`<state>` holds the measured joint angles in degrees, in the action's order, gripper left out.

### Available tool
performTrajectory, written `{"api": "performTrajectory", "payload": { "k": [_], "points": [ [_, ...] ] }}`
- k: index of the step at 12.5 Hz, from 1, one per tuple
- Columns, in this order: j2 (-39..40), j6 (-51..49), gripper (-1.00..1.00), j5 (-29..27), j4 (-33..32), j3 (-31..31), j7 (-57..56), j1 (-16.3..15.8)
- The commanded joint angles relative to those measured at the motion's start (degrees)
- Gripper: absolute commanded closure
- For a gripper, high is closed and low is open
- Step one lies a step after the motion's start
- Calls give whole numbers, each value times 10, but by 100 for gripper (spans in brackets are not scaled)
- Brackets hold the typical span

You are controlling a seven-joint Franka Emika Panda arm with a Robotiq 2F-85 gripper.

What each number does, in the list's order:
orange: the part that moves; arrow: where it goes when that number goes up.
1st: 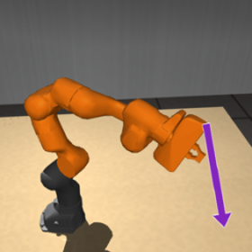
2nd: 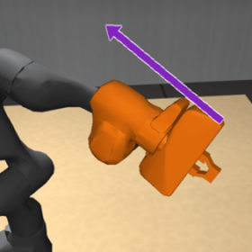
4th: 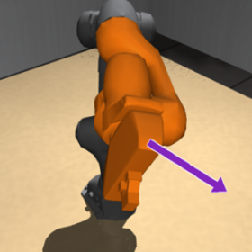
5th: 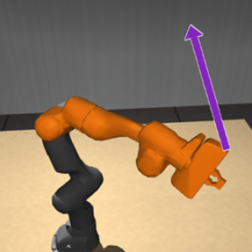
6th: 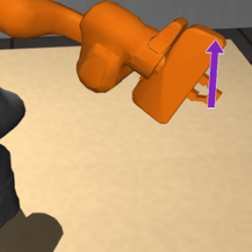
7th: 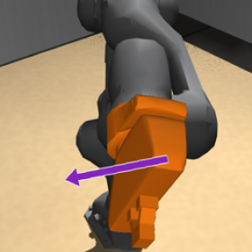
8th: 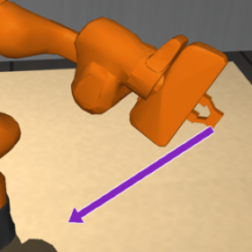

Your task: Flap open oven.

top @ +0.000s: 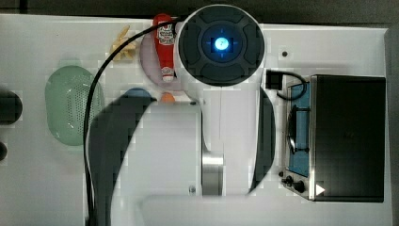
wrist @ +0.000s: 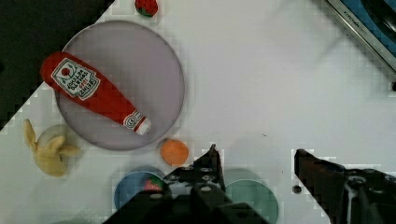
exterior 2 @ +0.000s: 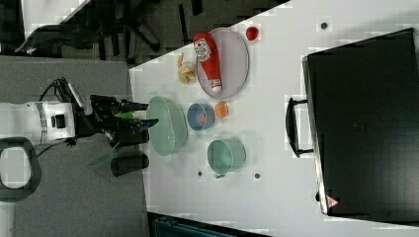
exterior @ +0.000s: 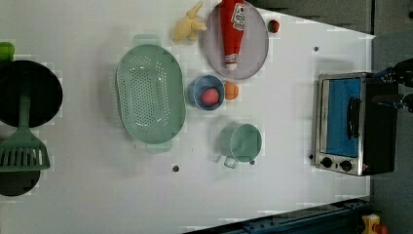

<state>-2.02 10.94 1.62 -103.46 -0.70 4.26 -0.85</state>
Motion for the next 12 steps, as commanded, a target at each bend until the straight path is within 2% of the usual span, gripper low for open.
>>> {"api": "performTrajectory", "payload": {
  "k": [1,3,4,5,11,12],
  "points": [
    [-245,-105,-59,11,-163,-28,72,16],
    [-245,-105,-99,11,-162,-28,72,16],
    [-245,-105,-100,11,-162,-28,72,16],
    [-245,-105,-90,11,-162,-28,72,16],
    [-240,-80,55,12,-164,-35,72,18],
    [-236,-62,65,13,-166,-41,64,18]
  ]
}}
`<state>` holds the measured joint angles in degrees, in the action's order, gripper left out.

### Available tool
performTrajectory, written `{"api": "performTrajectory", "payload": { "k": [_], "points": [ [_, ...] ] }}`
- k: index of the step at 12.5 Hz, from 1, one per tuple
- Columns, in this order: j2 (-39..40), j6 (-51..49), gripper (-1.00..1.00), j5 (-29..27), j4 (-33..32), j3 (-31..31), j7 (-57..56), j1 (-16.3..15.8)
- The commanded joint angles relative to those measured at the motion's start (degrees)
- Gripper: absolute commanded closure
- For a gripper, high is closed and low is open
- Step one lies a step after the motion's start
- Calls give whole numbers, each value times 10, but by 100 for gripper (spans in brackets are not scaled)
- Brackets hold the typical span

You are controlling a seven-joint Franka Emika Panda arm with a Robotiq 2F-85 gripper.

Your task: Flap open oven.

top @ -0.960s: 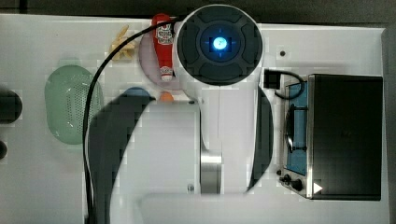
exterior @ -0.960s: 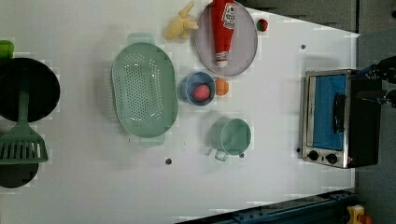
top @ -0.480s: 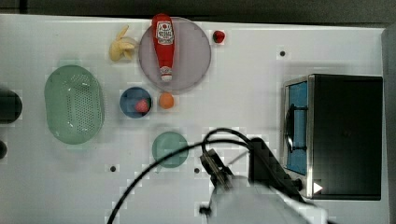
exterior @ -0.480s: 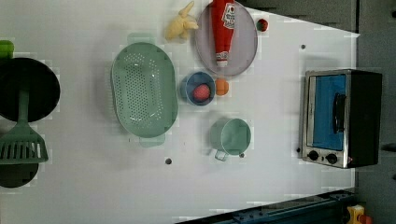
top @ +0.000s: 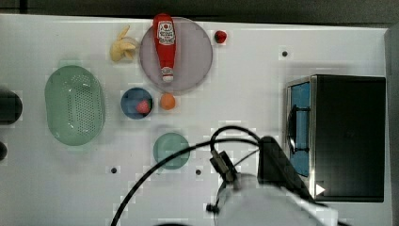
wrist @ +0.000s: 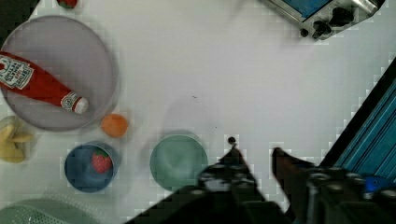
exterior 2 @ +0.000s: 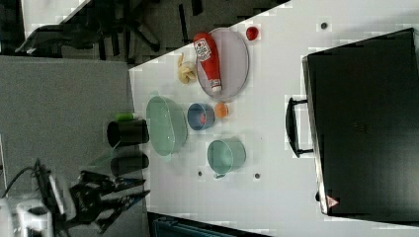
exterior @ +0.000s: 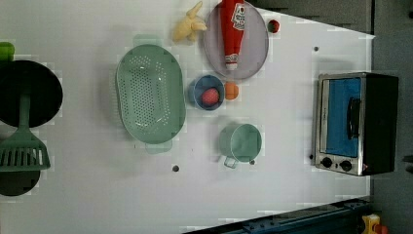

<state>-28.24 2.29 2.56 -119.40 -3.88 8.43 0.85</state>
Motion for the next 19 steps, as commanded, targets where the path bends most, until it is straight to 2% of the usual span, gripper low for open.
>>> {"api": "performTrajectory", "payload": {
  "k": [1,7,11,14,19],
  "points": [
    [31,40,65,7,-11,-17,-4,2],
    [94,139,65,21,-55,-104,-382,15],
    [153,246,65,45,-64,-162,-631,18],
    [199,328,65,46,-71,-190,-708,19],
    [274,445,65,71,-103,-215,-713,22]
  ]
}}
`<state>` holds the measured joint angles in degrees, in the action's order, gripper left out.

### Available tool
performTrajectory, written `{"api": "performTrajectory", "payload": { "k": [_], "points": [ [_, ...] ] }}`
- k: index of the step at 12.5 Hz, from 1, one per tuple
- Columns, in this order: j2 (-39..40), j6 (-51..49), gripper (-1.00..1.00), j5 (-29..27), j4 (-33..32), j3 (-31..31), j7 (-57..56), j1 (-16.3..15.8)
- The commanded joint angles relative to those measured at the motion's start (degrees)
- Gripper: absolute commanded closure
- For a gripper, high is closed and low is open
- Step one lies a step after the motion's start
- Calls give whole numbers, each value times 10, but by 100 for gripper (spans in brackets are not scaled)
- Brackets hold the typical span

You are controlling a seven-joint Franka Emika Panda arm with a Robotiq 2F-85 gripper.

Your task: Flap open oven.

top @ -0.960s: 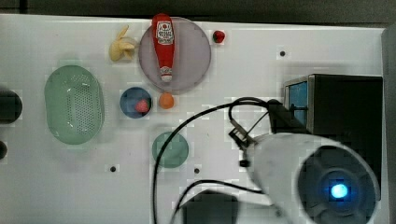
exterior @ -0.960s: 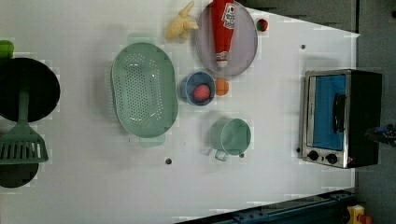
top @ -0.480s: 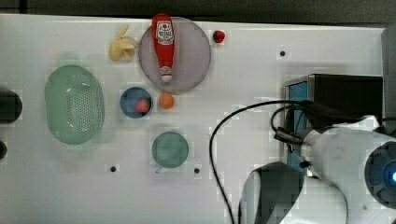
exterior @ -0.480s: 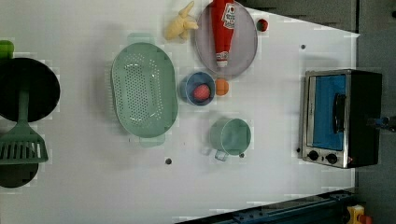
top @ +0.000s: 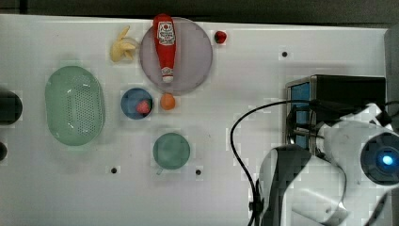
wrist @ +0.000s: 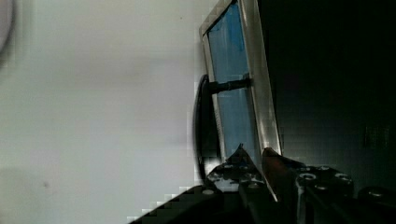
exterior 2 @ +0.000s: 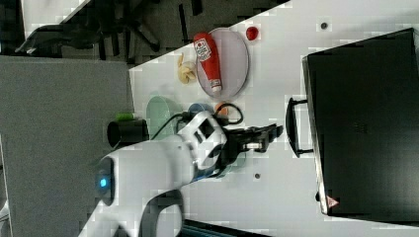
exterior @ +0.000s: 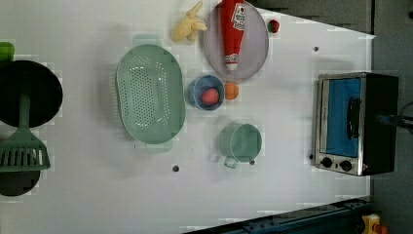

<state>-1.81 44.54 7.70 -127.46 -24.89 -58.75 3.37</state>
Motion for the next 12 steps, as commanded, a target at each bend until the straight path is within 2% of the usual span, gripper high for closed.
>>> {"api": "performTrajectory", "payload": {
  "k": [1,5,10,12],
  "points": [
    [22,42,65,20,-31,-6,-41,-3],
    [61,122,65,20,-55,-11,-41,1],
    [72,123,65,21,-61,0,-35,-8],
    [72,123,65,40,-66,5,-20,-15]
  ]
}}
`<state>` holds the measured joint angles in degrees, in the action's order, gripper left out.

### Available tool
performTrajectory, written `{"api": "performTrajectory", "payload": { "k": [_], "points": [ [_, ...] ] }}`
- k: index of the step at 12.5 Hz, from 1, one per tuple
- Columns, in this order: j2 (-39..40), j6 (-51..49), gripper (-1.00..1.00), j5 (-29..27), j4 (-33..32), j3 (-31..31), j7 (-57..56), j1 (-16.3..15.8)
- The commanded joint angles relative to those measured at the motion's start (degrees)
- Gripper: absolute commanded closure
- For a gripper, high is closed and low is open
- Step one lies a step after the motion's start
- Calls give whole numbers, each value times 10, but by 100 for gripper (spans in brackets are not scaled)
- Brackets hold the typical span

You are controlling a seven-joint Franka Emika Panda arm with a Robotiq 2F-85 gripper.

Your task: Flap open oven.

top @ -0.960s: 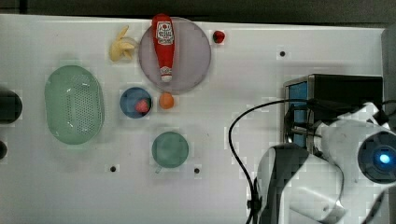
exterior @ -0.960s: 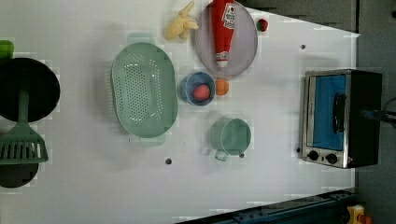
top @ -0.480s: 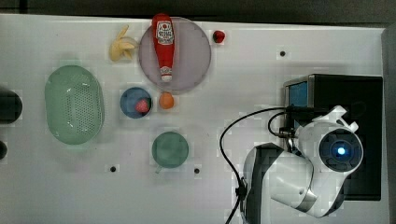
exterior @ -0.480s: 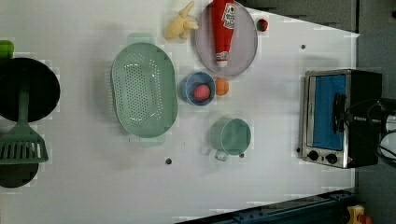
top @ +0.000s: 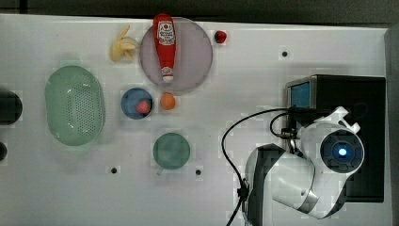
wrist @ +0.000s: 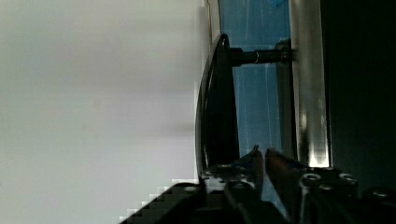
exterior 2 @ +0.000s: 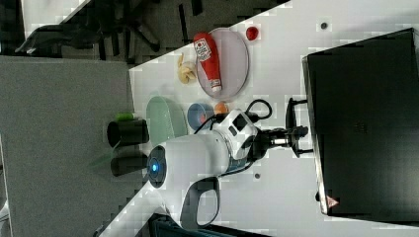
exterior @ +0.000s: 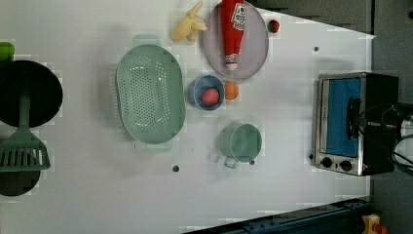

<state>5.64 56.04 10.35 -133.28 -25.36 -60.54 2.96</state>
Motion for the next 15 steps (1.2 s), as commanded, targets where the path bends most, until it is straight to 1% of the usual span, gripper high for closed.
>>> {"api": "performTrajectory", "payload": {
  "k": [1,5,8,11,13,15],
  "points": [
    [-2,8,65,31,-10,13,21,-16],
    [-2,-2,65,122,-24,40,145,-35],
    [8,-13,65,184,-30,71,222,-42],
    [36,-21,65,249,-29,101,298,-47],
    [65,-22,65,283,-27,122,376,-53],
    [100,-27,65,338,-18,137,452,-64]
  ]
}}
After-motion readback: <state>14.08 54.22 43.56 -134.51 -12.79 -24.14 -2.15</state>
